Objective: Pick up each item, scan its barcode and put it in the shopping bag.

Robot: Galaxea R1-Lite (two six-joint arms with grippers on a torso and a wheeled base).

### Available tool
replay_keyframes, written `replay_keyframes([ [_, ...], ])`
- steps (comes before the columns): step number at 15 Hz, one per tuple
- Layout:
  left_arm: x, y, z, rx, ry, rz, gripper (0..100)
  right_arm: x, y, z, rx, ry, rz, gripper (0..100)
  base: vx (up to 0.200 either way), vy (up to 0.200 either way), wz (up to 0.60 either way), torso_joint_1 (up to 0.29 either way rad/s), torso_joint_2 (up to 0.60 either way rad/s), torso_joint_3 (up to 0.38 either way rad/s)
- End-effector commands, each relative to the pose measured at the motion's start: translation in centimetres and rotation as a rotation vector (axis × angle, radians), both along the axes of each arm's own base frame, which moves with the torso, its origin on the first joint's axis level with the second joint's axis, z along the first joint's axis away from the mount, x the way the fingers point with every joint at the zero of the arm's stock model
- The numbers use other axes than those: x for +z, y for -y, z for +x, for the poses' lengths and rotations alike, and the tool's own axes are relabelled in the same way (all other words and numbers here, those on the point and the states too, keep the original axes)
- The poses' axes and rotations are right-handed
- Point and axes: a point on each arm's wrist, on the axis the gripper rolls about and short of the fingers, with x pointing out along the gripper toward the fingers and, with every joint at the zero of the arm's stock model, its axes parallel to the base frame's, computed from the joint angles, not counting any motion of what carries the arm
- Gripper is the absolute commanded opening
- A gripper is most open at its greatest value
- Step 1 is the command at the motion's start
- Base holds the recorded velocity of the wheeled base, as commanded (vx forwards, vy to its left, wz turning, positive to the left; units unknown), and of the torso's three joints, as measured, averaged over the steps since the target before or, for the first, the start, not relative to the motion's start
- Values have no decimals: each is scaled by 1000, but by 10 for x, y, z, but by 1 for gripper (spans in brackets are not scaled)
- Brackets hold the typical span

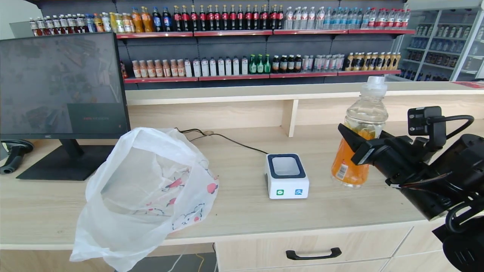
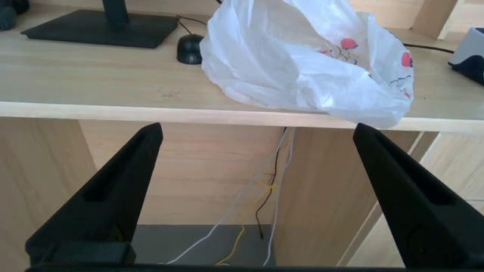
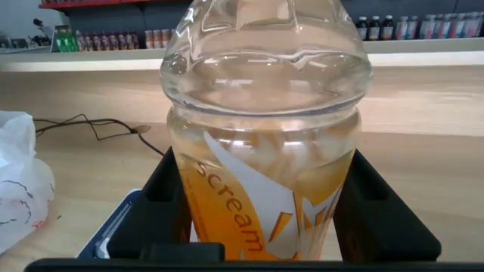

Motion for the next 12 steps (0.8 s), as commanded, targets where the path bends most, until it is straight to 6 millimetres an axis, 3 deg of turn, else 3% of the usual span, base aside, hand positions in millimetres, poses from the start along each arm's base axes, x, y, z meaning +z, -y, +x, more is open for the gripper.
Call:
replay_keyframes([
  [1, 0, 0, 0, 0, 1, -1, 100, 3, 1, 0, -3, 11, 4, 0, 0, 200, 0, 2, 7, 2],
  [6, 0, 0, 0, 0, 1, -1, 100, 5, 1, -1, -3, 18, 8, 0, 0, 200, 0, 5, 3, 1],
  [12, 0, 0, 0, 0, 1, 1, 100, 10, 1, 1, -6, 42, 3, 0, 0, 0, 0, 0, 0, 0],
])
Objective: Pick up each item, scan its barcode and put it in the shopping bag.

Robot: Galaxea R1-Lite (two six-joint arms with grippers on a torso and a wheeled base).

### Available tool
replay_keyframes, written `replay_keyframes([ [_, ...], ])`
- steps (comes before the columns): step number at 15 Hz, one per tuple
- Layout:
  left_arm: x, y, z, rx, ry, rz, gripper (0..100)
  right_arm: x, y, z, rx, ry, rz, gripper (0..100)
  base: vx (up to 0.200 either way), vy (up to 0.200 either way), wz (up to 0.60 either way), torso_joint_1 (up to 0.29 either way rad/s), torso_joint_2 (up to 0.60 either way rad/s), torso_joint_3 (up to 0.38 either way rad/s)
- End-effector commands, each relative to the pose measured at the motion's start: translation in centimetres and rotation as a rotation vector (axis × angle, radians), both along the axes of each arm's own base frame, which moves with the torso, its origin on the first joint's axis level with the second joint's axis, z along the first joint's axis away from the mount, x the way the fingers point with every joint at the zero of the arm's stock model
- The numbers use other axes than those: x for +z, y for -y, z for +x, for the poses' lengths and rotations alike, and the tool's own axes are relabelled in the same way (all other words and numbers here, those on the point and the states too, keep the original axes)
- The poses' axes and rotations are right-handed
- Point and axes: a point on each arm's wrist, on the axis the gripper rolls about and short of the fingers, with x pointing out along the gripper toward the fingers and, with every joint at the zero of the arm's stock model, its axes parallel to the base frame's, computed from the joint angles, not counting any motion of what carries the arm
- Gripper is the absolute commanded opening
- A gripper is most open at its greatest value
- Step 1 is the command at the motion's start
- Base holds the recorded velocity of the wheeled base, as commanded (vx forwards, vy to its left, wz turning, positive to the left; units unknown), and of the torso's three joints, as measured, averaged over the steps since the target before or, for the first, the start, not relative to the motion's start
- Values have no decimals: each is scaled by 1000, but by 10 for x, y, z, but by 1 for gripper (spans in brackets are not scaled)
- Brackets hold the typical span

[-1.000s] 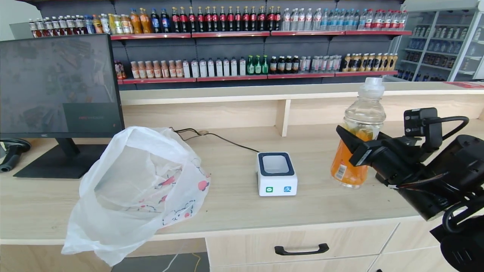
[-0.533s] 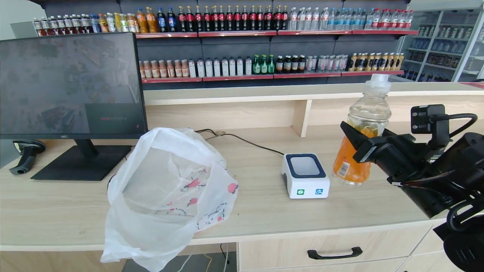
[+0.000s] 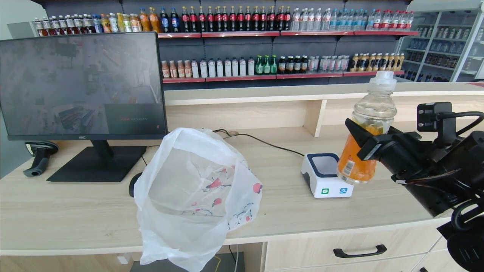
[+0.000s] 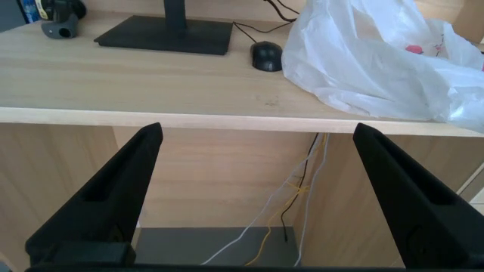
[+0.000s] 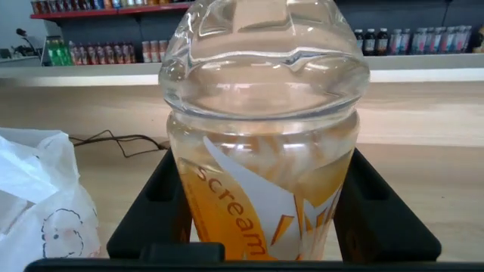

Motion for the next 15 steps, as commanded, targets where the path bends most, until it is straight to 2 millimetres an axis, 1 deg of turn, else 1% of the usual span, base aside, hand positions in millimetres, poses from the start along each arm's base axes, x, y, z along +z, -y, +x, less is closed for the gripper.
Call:
replay_keyframes([
  [1, 0, 0, 0, 2, 1, 0, 100, 7, -2, 3, 5, 32, 7, 0, 0, 0, 0, 0, 0, 0],
  [3, 0, 0, 0, 2, 1, 0, 100, 8, -5, 5, 18, 35, 11, 0, 0, 0, 0, 0, 0, 0],
  [6, 0, 0, 0, 2, 1, 0, 100, 11, -9, 18, 28, 71, -30, 0, 0, 0, 0, 0, 0, 0],
  [7, 0, 0, 0, 2, 1, 0, 100, 10, -12, 21, 95, 99, -104, 0, 0, 0, 0, 0, 0, 0],
  [8, 0, 0, 0, 2, 1, 0, 100, 7, -15, 26, 127, 115, -165, 0, 0, 0, 0, 0, 0, 0],
  [10, 0, 0, 0, 2, 1, 0, 100, 11, -20, 33, 120, 164, -216, 0, 0, 0, 0, 0, 0, 0],
  [11, 0, 0, 0, 2, 1, 0, 100, 14, -23, 39, 143, 223, -305, 0, 0, 0, 0, 0, 0, 0],
  [12, 0, 0, 0, 2, 1, 0, 100, 16, -27, 42, 205, 300, -409, 0, 0, 0, 0, 0, 0, 0],
  [13, 0, 0, 0, 2, 1, 0, 100, 18, -29, 46, 235, 355, -472, 0, 0, 0, 0, 0, 0, 0],
  [14, 0, 0, 0, 2, 1, 0, 100, 19, -32, 46, 235, 369, -484, 0, 0, 0, 0, 0, 0, 0],
  [15, 0, 0, 0, 2, 1, 0, 100, 18, -39, 43, 246, 384, -505, 0, 0, 0, 0, 0, 0, 0],
])
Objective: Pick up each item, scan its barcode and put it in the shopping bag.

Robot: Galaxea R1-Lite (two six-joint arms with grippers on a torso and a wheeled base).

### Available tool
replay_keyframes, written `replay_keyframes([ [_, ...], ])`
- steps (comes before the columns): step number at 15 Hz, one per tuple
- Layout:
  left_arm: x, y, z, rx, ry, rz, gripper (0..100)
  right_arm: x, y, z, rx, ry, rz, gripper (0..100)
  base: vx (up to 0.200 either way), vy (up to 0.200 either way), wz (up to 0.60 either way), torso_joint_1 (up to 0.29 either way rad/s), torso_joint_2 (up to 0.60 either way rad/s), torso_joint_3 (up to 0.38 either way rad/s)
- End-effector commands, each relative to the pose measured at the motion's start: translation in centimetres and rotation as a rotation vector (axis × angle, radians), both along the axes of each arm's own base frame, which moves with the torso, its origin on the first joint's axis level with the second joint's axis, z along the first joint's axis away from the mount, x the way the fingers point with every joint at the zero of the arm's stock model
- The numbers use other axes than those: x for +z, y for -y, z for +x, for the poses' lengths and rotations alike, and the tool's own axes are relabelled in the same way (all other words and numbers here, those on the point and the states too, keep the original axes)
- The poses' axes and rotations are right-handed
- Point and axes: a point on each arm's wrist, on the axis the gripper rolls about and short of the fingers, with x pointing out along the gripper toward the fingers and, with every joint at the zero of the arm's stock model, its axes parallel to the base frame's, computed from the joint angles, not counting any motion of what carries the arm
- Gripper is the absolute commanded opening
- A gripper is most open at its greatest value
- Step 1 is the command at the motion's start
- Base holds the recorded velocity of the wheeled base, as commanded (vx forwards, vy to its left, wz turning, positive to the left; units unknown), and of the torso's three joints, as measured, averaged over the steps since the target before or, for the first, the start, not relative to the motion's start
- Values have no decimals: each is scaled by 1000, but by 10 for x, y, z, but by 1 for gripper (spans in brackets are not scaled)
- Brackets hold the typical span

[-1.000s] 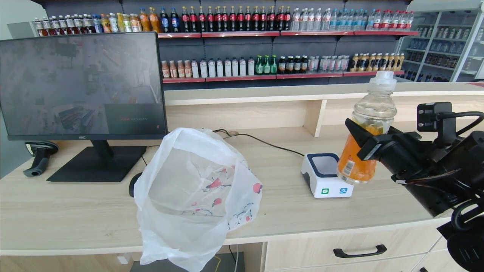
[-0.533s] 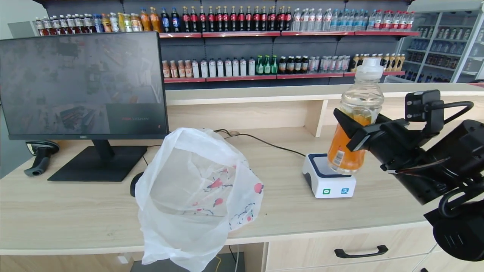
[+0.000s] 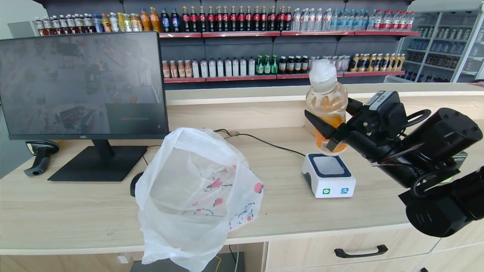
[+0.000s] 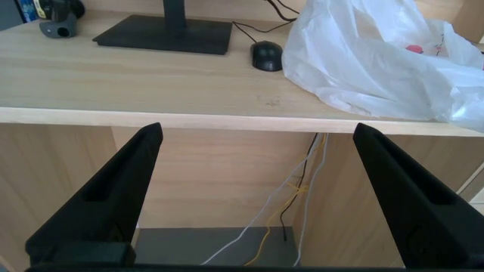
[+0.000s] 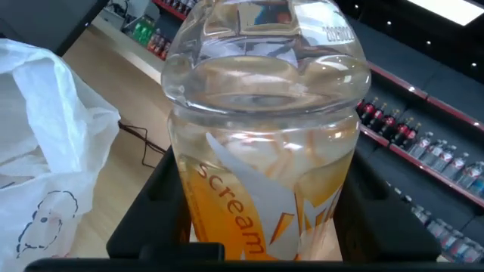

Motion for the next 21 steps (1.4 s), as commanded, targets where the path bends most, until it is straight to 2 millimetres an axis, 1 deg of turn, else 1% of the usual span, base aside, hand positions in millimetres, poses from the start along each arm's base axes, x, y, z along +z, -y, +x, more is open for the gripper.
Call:
replay_keyframes([
  [1, 0, 0, 0, 0, 1, 0, 100, -5, -8, 3, 9, 6, -20, 0, 0, 0, 0, 0, 0, 0],
  [2, 0, 0, 0, 0, 1, 0, 100, -6, -8, 3, 7, 10, -32, 0, 0, 0, 0, 0, 0, 0],
  [4, 0, 0, 0, 0, 1, 0, 100, -16, -8, 4, 12, -11, -63, 0, 0, 0, 0, 0, 0, 0],
  [6, 0, 0, 0, 0, 1, 0, 100, -19, -7, 8, 20, 21, -113, 0, 0, 0, 0, 0, 0, 0],
  [7, 0, 0, 0, 0, 1, 0, 100, -20, -5, 8, 9, 32, -131, 0, 0, 0, 0, 0, 0, 0],
  [9, 0, 0, 0, 0, 1, 0, 100, -22, 7, 10, -35, 69, -191, 0, 0, 0, 0, 0, 0, 0],
  [11, 0, 0, 0, 0, 1, 0, 100, -33, 8, 8, -28, 64, -245, 0, 0, 0, 0, 0, 0, 0],
  [14, 0, 0, 0, 0, 1, 0, 100, -40, 13, 12, -20, 76, -292, 0, 0, 0, 0, 0, 0, 0],
  [16, 0, 0, 0, 0, 1, 0, 100, -38, 13, 16, 2, 98, -297, 0, 0, 0, 0, 0, 0, 0],
  [21, 0, 0, 0, 0, 1, 0, 100, -44, 16, 16, 19, 97, -325, 0, 0, 0, 0, 0, 0, 0],
])
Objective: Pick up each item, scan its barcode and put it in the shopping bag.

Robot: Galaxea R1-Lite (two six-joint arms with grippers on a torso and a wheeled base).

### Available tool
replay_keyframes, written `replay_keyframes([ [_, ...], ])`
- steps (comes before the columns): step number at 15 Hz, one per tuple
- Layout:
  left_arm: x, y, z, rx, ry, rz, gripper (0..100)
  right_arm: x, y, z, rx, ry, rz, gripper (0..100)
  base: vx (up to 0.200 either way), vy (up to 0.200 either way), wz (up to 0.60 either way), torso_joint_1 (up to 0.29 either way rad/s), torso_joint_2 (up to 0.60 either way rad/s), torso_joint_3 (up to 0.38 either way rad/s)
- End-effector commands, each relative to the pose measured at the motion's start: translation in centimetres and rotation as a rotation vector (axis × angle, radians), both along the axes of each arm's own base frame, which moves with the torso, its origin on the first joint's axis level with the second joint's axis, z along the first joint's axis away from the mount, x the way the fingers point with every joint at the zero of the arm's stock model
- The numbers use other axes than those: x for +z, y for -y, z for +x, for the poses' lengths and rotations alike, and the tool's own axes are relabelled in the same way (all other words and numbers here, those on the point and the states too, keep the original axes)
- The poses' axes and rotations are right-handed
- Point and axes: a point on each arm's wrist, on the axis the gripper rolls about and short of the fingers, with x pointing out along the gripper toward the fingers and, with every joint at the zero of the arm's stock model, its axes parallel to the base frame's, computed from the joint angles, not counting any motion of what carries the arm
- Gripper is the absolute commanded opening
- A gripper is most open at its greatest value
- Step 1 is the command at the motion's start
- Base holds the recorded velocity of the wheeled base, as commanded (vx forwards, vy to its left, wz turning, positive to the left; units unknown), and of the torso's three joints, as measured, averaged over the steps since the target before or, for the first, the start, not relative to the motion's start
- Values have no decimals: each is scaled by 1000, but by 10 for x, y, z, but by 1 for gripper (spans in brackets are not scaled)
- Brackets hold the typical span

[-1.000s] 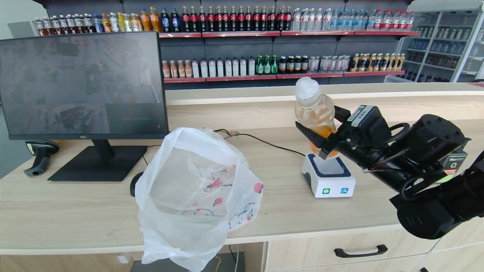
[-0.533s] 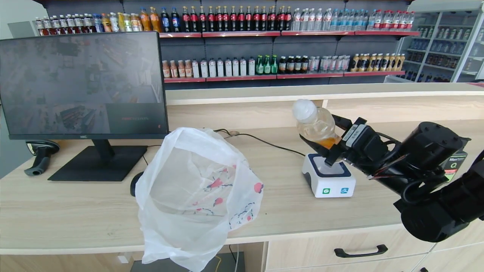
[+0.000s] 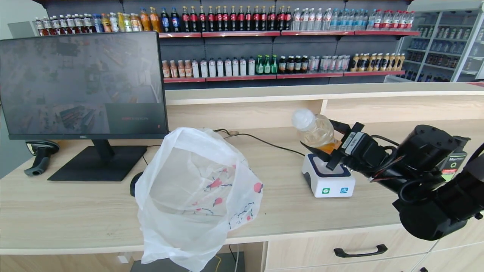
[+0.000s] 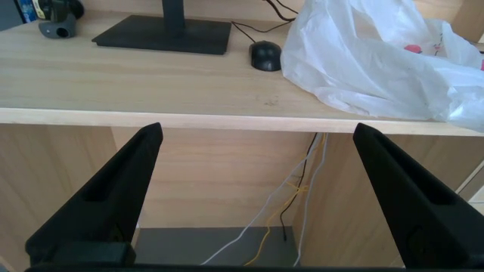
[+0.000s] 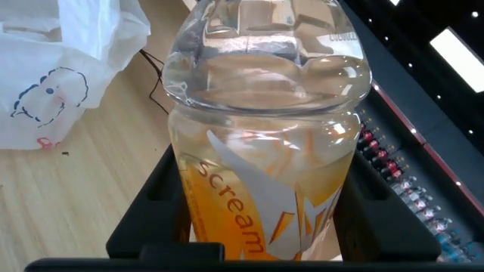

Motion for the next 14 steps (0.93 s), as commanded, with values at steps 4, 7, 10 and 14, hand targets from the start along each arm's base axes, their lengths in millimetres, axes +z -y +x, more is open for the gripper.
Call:
replay_keyframes([
  [4, 0, 0, 0, 0, 1, 0, 100, 3, 0, 4, 15, 16, 1, 0, 0, 0, 0, 0, 0, 0],
  [7, 0, 0, 0, 0, 1, 0, 100, 1, 0, 3, 24, 18, -8, 0, 0, 0, 0, 0, 0, 0],
  [10, 0, 0, 0, 0, 1, 0, 100, 5, -1, 6, 25, 37, -4, 0, 0, 0, 0, 0, 0, 0],
  [14, 0, 0, 0, 0, 1, 0, 100, 3, -2, 6, 25, 25, -4, 0, 0, 0, 0, 0, 0, 0],
])
